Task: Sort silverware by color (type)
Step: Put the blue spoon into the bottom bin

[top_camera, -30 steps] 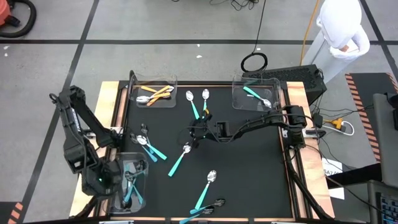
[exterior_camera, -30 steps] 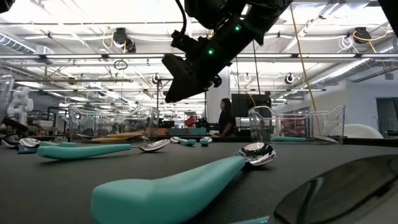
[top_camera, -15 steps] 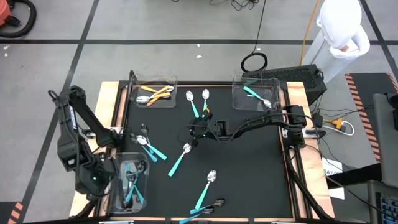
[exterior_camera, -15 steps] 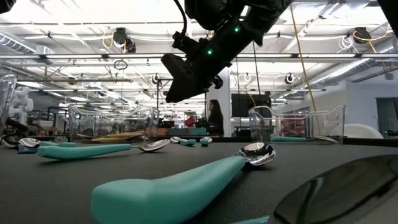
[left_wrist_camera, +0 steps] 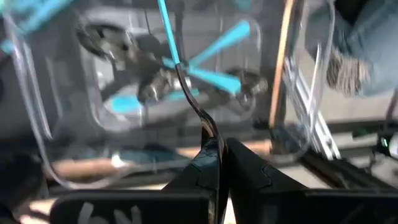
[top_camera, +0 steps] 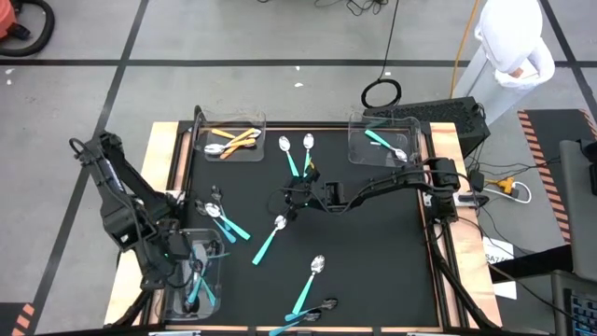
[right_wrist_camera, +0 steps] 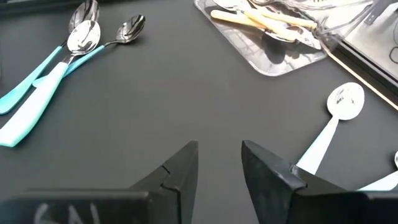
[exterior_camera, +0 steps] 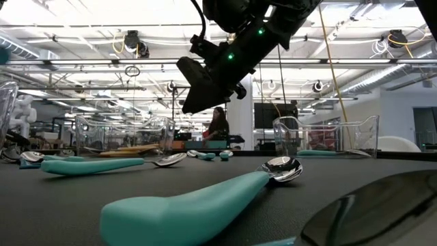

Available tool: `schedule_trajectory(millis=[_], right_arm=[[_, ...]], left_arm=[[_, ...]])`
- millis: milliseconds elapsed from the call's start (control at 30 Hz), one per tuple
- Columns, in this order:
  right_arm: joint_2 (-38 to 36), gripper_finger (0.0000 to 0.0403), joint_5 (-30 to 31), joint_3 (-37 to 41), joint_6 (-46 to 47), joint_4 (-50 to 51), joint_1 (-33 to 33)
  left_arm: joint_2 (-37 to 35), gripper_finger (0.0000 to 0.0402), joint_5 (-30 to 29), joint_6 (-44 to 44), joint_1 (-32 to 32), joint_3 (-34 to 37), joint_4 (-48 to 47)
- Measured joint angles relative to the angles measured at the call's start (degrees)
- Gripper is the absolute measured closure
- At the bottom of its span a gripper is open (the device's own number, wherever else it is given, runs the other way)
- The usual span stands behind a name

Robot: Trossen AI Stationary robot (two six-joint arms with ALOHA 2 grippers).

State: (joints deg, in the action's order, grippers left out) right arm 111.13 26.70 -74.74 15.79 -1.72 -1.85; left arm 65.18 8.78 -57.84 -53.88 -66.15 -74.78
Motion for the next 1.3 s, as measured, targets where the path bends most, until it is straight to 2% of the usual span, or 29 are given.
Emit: schedule_trajectory(millis=[133, 300, 533, 633, 700, 833, 900, 1033, 1167, 1300], right_arm=[[0.0, 0.0282, 0.0, 0.0, -0.13, 0.02, 0.0], [0.0, 0.0282, 0.0, 0.0, -0.41, 0.73, 0.0], [0.0, 0.0282, 0.0, 0.0, -0.41, 1.09, 0.0], [0.0, 0.0282, -0.48, 0.0, -0.62, 1.11, 0.11], [0.0, 0.0282, -5.95, 0.0, -1.16, 0.54, 0.68], [2.0, 0.0282, -22.22, -0.02, -1.75, -7.35, 1.87], [3.68, 0.0282, -25.3, -0.02, -2.29, -12.56, 1.85], [7.44, 0.0282, -25.51, -3.67, -4.21, -15.41, 1.29], [12.13, 0.0282, -25.49, -12.08, -6.17, -12.02, 0.3], [17.43, 0.0282, -25.1, -18.89, -6.18, -8.16, -0.69]], left_arm=[[0.08, 0.0378, -2.76, 0.21, 1.22, 0.0, 0.09], [0.37, 0.0342, -3.8, 4.33, 1.39, 0.0, -3.83], [2.65, 0.0292, -10.55, 5.96, 1.42, 0.0, -8.61], [3.48, 0.0281, -13.79, 3.2, 1.44, 0.0, -8.7], [3.82, 0.0279, -15.87, -1.14, 1.48, 0.0, -8.7], [3.82, 0.0279, -20.19, -7.34, 2.18, 0.0, -8.8], [3.83, 0.0279, -21.69, -11.76, 2.19, 0.0, -9.08], [4.83, 0.0279, -31.1, -23.4, 0.41, 0.0, -10.95], [7.61, 0.0278, -44.26, -30.07, -1.98, 0.0, -11.06], [12.13, 0.0278, -53.95, -36.14, -2.51, 0.0, -11.07]])
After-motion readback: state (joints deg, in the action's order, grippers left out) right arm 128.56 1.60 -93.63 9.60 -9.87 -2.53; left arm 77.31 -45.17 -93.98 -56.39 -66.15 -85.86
